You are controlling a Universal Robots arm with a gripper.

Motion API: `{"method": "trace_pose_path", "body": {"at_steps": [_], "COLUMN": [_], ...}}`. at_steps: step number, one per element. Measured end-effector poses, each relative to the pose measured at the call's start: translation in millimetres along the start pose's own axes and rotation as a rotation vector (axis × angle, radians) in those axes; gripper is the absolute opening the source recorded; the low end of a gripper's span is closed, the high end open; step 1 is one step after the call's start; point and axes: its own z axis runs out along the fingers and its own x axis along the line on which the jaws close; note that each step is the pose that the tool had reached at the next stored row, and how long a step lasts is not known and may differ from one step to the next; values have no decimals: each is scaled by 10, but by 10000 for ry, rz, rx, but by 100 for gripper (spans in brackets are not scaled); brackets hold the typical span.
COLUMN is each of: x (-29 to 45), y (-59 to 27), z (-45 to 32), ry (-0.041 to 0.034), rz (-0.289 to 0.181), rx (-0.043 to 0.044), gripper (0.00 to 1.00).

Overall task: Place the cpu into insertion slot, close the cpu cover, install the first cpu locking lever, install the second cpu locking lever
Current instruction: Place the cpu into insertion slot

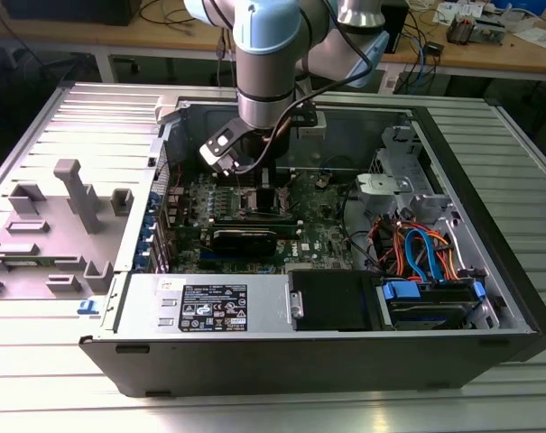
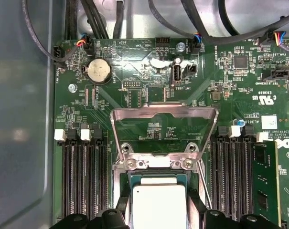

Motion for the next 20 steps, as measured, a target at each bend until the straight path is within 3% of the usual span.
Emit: {"method": "trace_pose_path", "body": {"at_steps": [12, 15, 16, 20], "x": [-13, -13, -13, 16], "y": [0, 0, 0, 0], "z": [3, 4, 4, 10], "ry": [-4, -4, -4, 5], "rz": [31, 31, 31, 33], "rx": [0, 1, 0, 0], "gripper": [57, 58, 64, 64]}}
